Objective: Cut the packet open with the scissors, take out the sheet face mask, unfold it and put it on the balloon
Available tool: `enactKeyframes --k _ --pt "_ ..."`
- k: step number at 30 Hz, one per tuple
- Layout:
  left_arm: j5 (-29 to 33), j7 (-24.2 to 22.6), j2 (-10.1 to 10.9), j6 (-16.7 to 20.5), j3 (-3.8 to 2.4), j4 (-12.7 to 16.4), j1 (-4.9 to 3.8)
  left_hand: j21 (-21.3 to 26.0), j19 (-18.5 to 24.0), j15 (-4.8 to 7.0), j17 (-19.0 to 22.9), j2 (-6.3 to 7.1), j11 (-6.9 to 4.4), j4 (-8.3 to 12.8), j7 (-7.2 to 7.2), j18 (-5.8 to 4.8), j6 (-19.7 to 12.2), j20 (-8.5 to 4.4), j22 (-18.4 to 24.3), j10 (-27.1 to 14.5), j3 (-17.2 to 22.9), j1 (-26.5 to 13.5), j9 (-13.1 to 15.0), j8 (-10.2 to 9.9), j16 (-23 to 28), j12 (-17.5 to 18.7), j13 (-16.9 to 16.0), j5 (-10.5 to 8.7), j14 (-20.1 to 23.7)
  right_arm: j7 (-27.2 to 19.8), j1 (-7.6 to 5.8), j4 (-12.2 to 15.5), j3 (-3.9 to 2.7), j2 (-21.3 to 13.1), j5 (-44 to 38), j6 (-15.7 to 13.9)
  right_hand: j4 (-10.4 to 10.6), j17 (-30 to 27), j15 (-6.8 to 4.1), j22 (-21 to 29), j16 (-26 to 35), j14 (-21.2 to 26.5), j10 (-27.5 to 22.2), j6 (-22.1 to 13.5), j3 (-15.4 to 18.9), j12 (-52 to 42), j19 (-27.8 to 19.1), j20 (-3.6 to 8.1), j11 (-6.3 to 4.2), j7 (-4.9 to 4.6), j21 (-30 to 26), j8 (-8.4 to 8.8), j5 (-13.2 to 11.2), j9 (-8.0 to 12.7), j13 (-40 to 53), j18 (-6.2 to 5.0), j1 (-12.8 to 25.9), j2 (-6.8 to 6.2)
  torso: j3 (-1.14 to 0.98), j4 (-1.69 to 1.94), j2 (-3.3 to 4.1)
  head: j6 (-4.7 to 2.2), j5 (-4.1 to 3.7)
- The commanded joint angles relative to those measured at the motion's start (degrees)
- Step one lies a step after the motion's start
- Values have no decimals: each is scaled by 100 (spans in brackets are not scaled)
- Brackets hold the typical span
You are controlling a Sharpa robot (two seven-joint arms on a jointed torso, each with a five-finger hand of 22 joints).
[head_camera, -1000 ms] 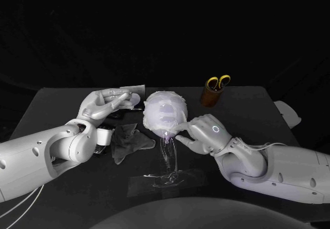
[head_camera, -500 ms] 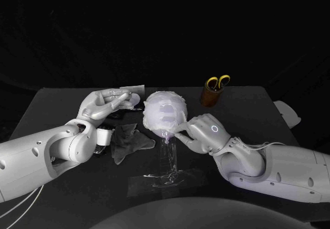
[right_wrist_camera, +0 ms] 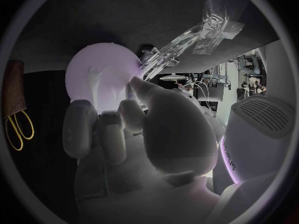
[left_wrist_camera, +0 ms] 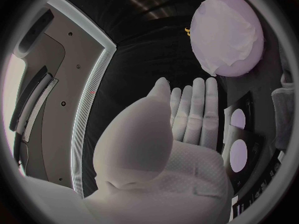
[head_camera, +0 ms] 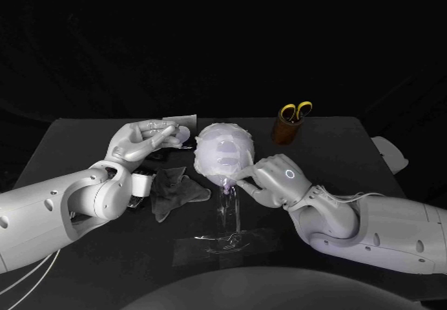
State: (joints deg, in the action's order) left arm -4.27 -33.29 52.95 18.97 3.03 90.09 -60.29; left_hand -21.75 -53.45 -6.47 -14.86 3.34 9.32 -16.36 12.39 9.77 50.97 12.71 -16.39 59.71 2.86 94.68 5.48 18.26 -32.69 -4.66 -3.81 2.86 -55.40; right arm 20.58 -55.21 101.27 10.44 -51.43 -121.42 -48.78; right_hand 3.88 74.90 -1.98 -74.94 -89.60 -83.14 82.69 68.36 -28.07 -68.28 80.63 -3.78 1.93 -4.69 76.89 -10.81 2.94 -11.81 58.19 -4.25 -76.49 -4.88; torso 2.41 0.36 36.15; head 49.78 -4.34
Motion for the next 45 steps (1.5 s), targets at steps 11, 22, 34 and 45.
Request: enactKeyframes --k 11,22,34,45 --pt "-23 -5 -27 -74 -5 7 -4 -86 -12 40 -38 -15 -1 -5 3 60 46 -53 -45 63 -7 75 -10 -48 -93 33 3 -3 -14 -74 4 77 -7 -53 -88 67 181 1510 -177 -110 -40 -686 731 -55 -420 -2172 9 112 -251 113 39 -460 -16 -499 3181 57 26 56 -1 -1 5 -5 -28" --pt "-23 1 -36 -83 -2 -8 6 -138 -17 48 -65 -19 -6 -8 0 59 55 -66 -77 70 -9 79 -12 -57 -152 38 4 -3 -26 -110 4 239 -7 -223 -6 200 247 1510 -209 -149 -40 -686 731 -288 -633 -2172 23 143 -287 154 33 -886 -16 -1064 3181 61 80 -65 5 3 0 22 -38" --pt "-23 -2 -33 -82 0 -19 11 -171 -18 53 -81 -22 -8 -8 -2 58 61 -73 -96 74 -10 81 -13 -63 -187 41 4 -3 -32 -237 10 584 -3 -649 453 172 288 1510 -219 -170 -40 -686 731 -416 -717 -2172 31 153 -298 166 33 -1069 -16 -1338 3181 63 108 -111 -2 -10 -8 22 -30" --pt "-23 6 -34 -76 2 -14 14 -179 -18 54 -85 -24 -9 -9 -3 58 63 -75 -101 75 -10 81 -13 -65 -196 41 4 -3 -34 -414 11 618 -2 -682 2346 -141 495 1510 -187 -77 -40 -686 731 -766 -445 -2172 -39 145 -234 88 -81 -1056 -15 -1505 3181 39 473 -566 0 -5 6 22 -49"
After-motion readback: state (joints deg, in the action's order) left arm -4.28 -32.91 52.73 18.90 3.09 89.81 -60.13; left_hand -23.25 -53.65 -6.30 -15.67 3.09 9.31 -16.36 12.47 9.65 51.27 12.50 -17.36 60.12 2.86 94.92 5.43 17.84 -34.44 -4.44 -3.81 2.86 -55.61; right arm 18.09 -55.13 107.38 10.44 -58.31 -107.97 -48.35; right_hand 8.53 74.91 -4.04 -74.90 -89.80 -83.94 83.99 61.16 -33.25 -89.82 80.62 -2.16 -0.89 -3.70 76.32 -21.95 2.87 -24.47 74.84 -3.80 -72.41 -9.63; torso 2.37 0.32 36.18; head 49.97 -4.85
